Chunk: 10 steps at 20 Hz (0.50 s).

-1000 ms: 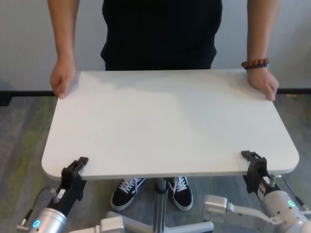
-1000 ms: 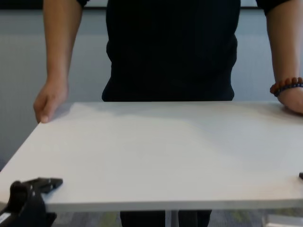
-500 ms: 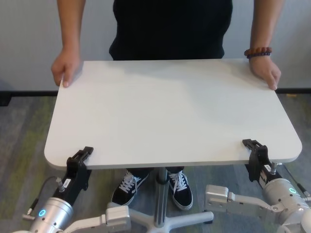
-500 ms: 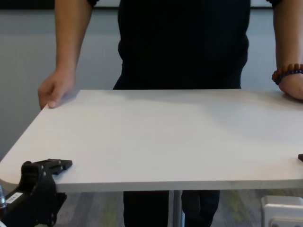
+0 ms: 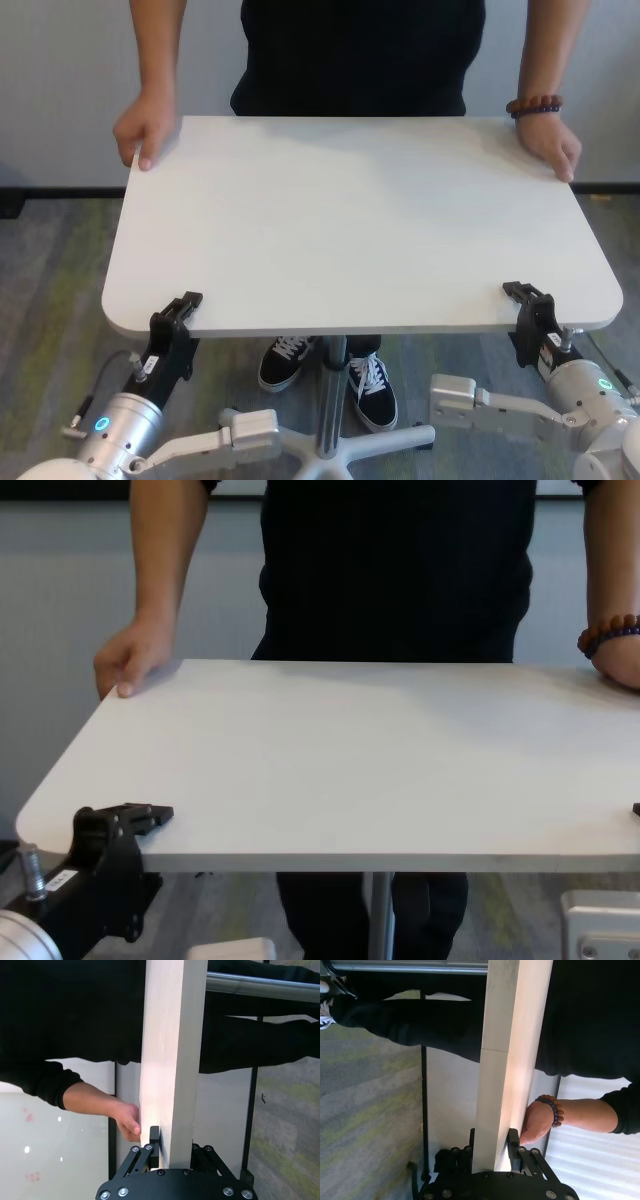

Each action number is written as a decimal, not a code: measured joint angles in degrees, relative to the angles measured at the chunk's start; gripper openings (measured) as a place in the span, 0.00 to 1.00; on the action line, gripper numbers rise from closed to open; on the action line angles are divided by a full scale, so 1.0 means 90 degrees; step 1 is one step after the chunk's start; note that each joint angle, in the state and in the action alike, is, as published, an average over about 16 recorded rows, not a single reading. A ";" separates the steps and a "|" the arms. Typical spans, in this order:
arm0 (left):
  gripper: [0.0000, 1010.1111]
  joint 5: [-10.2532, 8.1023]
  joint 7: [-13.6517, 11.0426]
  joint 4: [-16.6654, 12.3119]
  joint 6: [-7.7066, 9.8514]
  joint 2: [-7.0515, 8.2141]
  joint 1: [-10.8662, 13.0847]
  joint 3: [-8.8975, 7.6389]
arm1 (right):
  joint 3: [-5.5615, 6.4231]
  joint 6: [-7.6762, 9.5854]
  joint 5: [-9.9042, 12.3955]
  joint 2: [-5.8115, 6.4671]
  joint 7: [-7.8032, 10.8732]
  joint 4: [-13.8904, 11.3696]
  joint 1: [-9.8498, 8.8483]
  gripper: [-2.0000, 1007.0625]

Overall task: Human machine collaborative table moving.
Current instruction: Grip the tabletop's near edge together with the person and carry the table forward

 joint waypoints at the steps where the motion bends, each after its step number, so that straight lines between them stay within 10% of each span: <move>1: 0.27 0.0006 -0.0003 0.0033 0.0005 -0.0019 -0.0036 0.0016 | -0.0003 -0.0017 0.0003 0.0008 -0.0004 0.0039 0.0030 0.31; 10: 0.27 0.0061 0.0013 0.0384 0.0046 -0.0192 -0.0364 0.0180 | -0.0055 -0.0166 0.0048 0.0071 -0.0075 0.0406 0.0326 0.31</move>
